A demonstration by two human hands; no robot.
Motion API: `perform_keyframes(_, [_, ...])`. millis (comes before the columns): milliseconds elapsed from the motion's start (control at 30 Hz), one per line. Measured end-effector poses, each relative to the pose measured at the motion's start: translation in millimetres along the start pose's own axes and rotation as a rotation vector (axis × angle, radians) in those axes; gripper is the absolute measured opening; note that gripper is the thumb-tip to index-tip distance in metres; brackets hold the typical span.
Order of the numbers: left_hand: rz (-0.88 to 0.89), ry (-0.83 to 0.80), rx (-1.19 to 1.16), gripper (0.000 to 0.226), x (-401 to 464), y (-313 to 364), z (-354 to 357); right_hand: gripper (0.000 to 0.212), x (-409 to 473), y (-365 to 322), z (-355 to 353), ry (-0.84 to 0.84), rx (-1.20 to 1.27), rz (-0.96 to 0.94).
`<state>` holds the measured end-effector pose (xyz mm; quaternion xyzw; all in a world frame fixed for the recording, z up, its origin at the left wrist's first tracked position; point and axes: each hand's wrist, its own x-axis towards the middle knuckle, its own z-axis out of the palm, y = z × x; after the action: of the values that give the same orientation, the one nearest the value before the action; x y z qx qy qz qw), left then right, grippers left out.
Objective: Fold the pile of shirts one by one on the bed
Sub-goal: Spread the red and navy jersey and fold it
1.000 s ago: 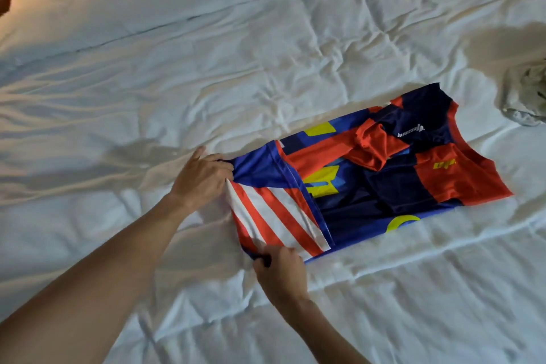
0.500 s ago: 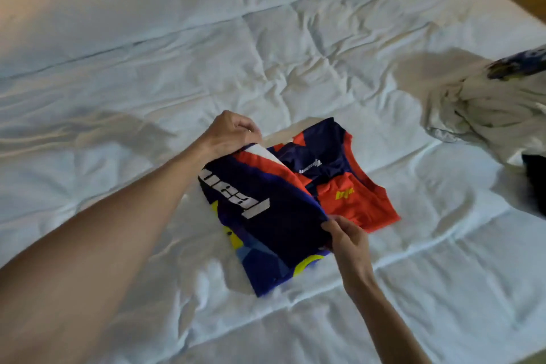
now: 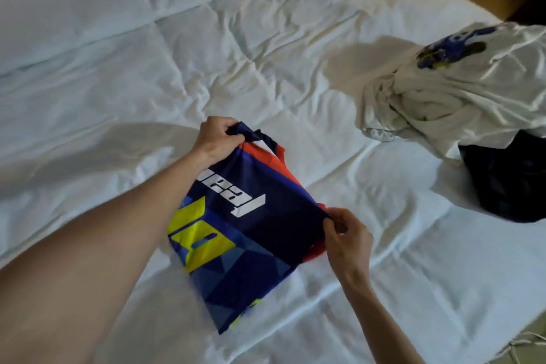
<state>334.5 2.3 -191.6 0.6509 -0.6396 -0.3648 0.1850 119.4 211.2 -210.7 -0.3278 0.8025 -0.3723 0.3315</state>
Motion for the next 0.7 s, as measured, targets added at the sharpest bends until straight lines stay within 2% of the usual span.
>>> perform_keyframes(67, [0.031,-0.012,0.043,0.021,4,9,14,0.026,6,4,-2,0.063,-0.125,0.0])
perform_keyframes(133, [0.032,-0.016,0.098,0.027,2,9,26,0.047,1,7,-1,0.081,-0.223,0.017])
perform_keyframes(233, [-0.087,-0.03,0.19,0.033,-9,3,32,0.072,-26,8,5,0.014,-0.062,0.177])
perform_keyframes(300, [-0.178,-0.077,0.249,0.031,-9,3,32,0.066,-50,7,13,0.002,0.08,0.309])
perform_keyframes(400, [-0.239,-0.09,0.359,0.039,-7,12,34,0.029,-73,4,26,-0.039,0.277,0.477])
perform_keyframes(467, [-0.056,0.071,0.508,0.049,-11,18,41,0.02,-71,6,30,-0.053,0.332,0.511])
perform_keyframes(500, [0.119,0.138,0.516,0.051,-16,21,45,0.02,-68,8,30,-0.047,0.359,0.531])
perform_keyframes(533, [0.296,0.117,0.476,0.052,-22,26,51,0.02,-65,9,29,-0.043,0.399,0.549])
perform_keyframes(600, [0.524,-0.142,0.41,0.052,-35,35,60,0.019,-64,14,26,-0.056,0.431,0.569])
perform_keyframes(667, [0.569,-0.377,0.514,0.051,-47,43,70,0.015,-66,15,22,-0.095,0.428,0.572])
perform_keyframes(700, [0.57,-0.387,0.566,0.048,-53,46,76,0.012,-66,16,20,-0.121,0.432,0.577])
